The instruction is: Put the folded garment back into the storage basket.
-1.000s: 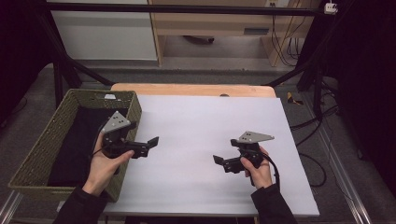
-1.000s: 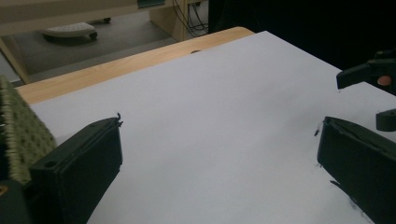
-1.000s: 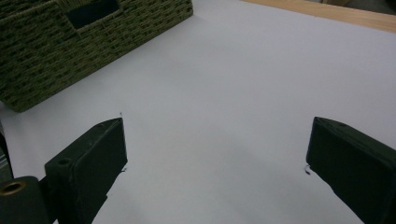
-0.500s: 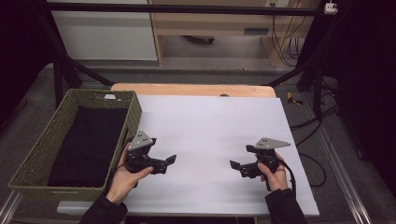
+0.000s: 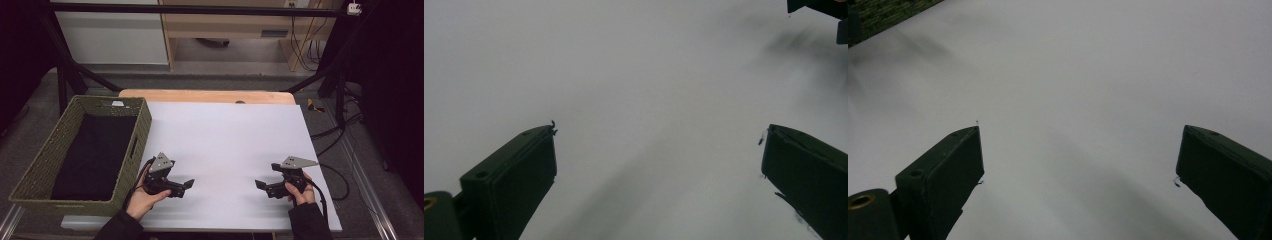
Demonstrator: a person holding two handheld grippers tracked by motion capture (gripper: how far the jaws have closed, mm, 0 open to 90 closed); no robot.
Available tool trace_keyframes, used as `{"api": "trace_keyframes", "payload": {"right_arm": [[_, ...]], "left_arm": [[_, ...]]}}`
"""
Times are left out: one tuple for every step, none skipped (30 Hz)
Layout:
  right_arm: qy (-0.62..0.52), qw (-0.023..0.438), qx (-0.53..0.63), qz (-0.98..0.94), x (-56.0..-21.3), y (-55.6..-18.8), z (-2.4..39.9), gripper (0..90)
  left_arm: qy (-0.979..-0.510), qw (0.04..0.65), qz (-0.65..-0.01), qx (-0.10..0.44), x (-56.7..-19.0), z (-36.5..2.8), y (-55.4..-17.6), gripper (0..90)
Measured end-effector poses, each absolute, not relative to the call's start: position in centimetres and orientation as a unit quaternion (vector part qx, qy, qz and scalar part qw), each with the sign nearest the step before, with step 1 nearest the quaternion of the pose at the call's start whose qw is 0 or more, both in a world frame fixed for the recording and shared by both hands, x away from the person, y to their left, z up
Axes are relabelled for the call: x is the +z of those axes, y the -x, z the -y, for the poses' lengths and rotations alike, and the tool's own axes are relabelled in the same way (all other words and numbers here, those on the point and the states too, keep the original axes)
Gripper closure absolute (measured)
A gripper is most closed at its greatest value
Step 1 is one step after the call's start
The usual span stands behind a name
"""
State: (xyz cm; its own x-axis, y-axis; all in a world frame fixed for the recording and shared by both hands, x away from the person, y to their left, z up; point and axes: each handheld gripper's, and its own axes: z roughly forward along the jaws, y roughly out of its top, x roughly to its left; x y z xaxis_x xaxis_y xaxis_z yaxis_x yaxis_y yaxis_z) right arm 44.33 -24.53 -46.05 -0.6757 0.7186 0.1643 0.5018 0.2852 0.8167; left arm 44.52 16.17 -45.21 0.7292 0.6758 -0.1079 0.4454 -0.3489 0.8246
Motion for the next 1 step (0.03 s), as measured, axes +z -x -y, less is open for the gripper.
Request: {"api": "trace_keyframes", "payload": {"right_arm": [[-0.385, 0.118, 0.458, -0.793, -46.05, -44.33, 24.53, 5.1]], "left_arm": [[-0.811, 0.454, -0.345, 0.127, -45.21, -16.17, -44.52, 0.9]]}}
